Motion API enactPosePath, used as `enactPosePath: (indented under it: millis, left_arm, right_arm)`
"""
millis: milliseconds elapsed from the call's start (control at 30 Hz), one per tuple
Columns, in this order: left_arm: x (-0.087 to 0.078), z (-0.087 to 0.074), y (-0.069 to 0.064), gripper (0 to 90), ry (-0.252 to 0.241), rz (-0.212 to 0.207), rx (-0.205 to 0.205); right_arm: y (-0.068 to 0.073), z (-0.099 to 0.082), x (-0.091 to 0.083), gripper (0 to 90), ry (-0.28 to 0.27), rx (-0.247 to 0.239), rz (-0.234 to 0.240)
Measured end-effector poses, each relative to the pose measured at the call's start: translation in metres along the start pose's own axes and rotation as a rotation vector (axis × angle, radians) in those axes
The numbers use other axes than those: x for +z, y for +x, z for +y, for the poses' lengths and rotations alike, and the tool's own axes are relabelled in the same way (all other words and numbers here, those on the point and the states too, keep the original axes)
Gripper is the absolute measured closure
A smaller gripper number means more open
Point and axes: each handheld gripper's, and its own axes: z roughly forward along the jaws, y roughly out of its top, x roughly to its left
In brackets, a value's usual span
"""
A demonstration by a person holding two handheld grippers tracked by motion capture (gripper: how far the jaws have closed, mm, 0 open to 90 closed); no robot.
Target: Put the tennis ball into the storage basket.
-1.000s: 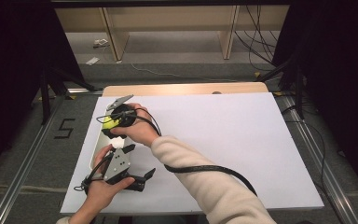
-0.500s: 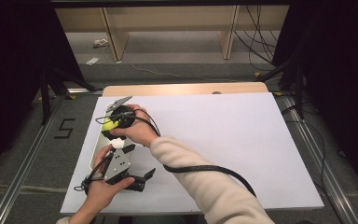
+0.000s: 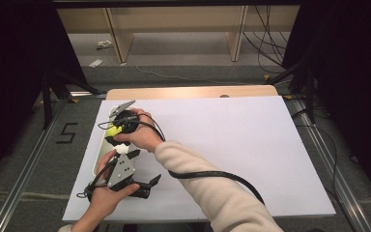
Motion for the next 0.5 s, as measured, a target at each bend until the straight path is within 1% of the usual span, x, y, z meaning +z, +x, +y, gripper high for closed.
enactPosePath:
  millis: [133,267,433,500]
  left_arm:
    - [0.0002,-0.0001,-0.0002,0.0,0.001,-0.002,-0.002]
    - [0.0002,-0.0001,-0.0003,0.0,0.002,-0.003,-0.002]
    - [0.0004,-0.0001,-0.0003,0.0,0.003,-0.003,0.002]
    - [0.0005,-0.0002,-0.0005,0.0,0.004,-0.002,0.001]
  right_arm:
    - [-0.0003,0.0012,-0.0003,24.9,-0.011,0.007,0.000]
    - [0.0000,0.0037,-0.0021,22.6,-0.016,-0.001,-0.006]
    - [-0.0007,0.0017,-0.0041,21.7,-0.009,-0.014,-0.006]
    - [-0.0007,0.0008,-0.0058,21.6,-0.017,-0.008,-0.012]
